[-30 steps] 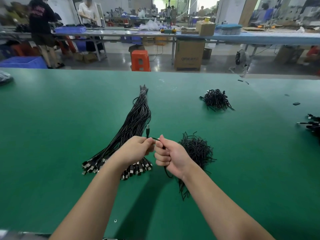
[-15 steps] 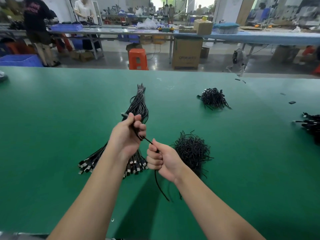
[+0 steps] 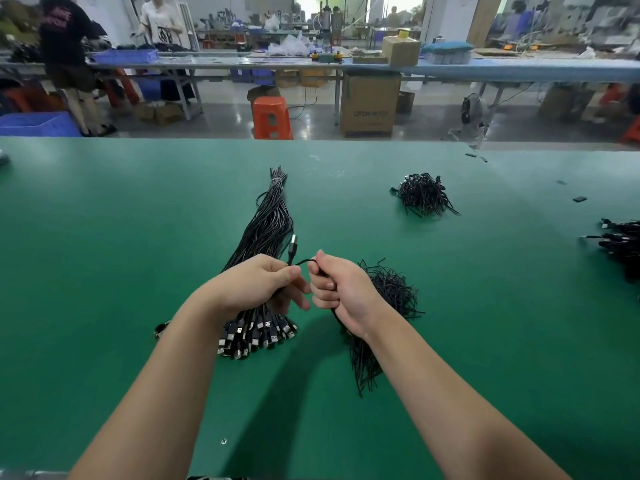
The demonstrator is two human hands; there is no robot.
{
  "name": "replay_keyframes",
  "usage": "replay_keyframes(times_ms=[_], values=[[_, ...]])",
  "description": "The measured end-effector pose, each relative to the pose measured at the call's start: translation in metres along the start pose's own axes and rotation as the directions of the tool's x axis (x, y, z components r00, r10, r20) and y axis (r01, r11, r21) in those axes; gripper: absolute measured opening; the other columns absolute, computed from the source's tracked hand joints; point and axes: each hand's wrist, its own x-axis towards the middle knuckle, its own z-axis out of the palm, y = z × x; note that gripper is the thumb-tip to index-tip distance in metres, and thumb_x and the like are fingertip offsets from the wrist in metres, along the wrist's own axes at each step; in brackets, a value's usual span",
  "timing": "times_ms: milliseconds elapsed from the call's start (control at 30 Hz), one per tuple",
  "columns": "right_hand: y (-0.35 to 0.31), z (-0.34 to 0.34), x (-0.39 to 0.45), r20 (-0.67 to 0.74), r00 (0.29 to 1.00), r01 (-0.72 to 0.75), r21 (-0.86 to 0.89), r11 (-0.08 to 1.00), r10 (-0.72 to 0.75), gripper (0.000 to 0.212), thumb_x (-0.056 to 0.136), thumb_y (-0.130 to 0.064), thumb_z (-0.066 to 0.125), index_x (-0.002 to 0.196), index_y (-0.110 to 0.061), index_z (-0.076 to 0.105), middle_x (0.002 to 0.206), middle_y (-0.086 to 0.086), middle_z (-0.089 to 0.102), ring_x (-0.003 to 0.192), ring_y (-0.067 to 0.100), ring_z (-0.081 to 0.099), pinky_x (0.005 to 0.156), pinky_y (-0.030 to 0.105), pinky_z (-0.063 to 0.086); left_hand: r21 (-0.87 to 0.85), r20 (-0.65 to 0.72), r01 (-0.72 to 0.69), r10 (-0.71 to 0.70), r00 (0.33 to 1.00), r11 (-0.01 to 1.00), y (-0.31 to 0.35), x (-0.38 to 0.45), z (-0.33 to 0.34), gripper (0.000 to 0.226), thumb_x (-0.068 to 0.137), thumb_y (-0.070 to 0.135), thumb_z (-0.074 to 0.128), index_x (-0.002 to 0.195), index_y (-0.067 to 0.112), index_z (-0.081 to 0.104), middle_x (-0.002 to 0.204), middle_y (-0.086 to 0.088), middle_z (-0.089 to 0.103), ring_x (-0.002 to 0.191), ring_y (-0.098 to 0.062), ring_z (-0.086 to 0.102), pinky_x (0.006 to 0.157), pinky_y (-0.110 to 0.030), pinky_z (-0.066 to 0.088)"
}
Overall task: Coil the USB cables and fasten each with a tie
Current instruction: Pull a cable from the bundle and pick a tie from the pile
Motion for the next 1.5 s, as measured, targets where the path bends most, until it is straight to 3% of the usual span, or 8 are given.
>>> replay_keyframes(times_ms=[100, 233, 400, 600, 833, 1067, 1333, 1500], values=[[-0.007, 0.0, -0.003, -0.015, 0.999, 0.037, -0.13, 0.991, -0.04, 0.034, 0.108, -0.027, 0.038, 0.08, -0.016, 0.052, 0.055, -0.008, 0.031, 0.046, 0.007, 0.021, 0.04, 0.017, 0.02, 0.08, -0.191, -0.019, 0.034, 0.981, 0.997, 0.001, 0.007, 0.01, 0.033, 0.107, 0.027, 0.044, 0.11, 0.01, 0.072, 0.098, 0.003, 0.078, 0.089, -0.013, 0.07, 0.093, -0.03, 0.051], [-0.011, 0.004, -0.01, 0.009, 0.997, 0.071, -0.27, 0.96, -0.071, 0.031, 0.108, -0.029, 0.038, 0.082, -0.019, 0.051, 0.059, -0.009, 0.031, 0.051, 0.008, 0.021, 0.043, 0.017, 0.02, 0.146, -0.273, -0.134, 0.17, 0.947, 0.98, 0.001, 0.009, 0.019, 0.034, 0.107, 0.026, 0.045, 0.083, 0.026, 0.07, 0.069, 0.03, 0.066, 0.07, 0.018, 0.058, 0.07, -0.002, 0.038], [-0.006, 0.008, -0.017, -0.006, 0.997, 0.073, -0.392, 0.917, -0.082, 0.031, 0.109, -0.028, 0.037, 0.083, -0.019, 0.05, 0.057, -0.012, 0.032, 0.051, 0.007, 0.023, 0.046, 0.019, 0.02, -0.316, -0.344, -0.304, 0.19, 0.92, 0.899, -0.007, 0.018, 0.031, 0.035, 0.108, 0.028, 0.037, 0.121, 0.013, 0.065, 0.117, 0.0, 0.073, 0.119, -0.011, 0.063, 0.104, -0.025, 0.043], [0.012, 0.016, -0.018, -0.076, 0.988, 0.058, -0.626, 0.777, -0.136, 0.032, 0.109, -0.02, 0.038, 0.079, -0.017, 0.05, 0.06, -0.006, 0.04, 0.052, 0.01, 0.032, 0.052, 0.028, 0.027, -0.721, -0.404, -0.351, 0.048, 0.913, 0.597, -0.004, 0.028, 0.041, 0.034, 0.105, 0.031, 0.041, 0.105, 0.006, 0.063, 0.068, 0.001, 0.063, 0.079, -0.018, 0.07, 0.05, -0.023, 0.045], [0.01, 0.008, -0.014, -0.169, 0.964, -0.025, -0.828, 0.56, -0.207, 0.026, 0.107, -0.026, 0.043, 0.09, -0.017, 0.061, 0.076, -0.003, 0.07, 0.068, 0.011, 0.063, 0.074, 0.034, 0.053, -0.761, -0.406, -0.4, 0.107, 0.908, 0.511, 0.002, 0.032, 0.043, 0.029, 0.095, 0.028, 0.049, 0.102, 0.001, 0.06, 0.059, 0.004, 0.047, 0.063, -0.015, 0.055, 0.055, -0.027, 0.044], [0.005, -0.004, -0.011, -0.021, 0.985, 0.134, -0.52, 0.844, -0.17, 0.04, 0.089, 0.002, 0.064, 0.115, -0.029, 0.062, 0.085, -0.017, 0.065, 0.087, 0.009, 0.064, 0.097, 0.036, 0.052, -0.708, -0.347, -0.366, 0.153, 0.925, 0.604, 0.004, 0.032, 0.047, 0.028, 0.094, 0.028, 0.053, 0.09, 0.003, 0.064, 0.057, -0.003, 0.052, 0.052, -0.018, 0.047, 0.053, -0.025, 0.045], [0.022, -0.014, -0.007, -0.157, 0.976, 0.075, -0.409, 0.909, -0.152, 0.029, 0.078, -0.007, 0.081, 0.071, -0.033, 0.069, 0.056, -0.016, 0.043, 0.056, 0.004, 0.041, 0.07, 0.036, 0.045, -0.632, -0.184, -0.229, 0.143, 0.972, 0.74, -0.006, 0.031, 0.054, 0.032, 0.094, 0.027, 0.055, 0.091, 0.004, 0.075, 0.095, -0.027, 0.073, 0.076, -0.027, 0.069, 0.073, -0.034, 0.059], [0.027, -0.023, -0.008, -0.249, 0.951, 0.006, -0.572, 0.82, -0.181, 0.025, 0.072, -0.024, 0.081, 0.093, -0.019, 0.069, 0.064, -0.009, 0.054, 0.061, 0.012, 0.045, 0.069, 0.039, 0.05, -0.429, -0.075, -0.14, 0.119, 0.99, 0.893, -0.01, 0.029, 0.046, 0.034, 0.101, 0.025, 0.051, 0.098, 0.0, 0.074, 0.099, -0.022, 0.075, 0.092, -0.03, 0.072, 0.095, -0.045, 0.055]])
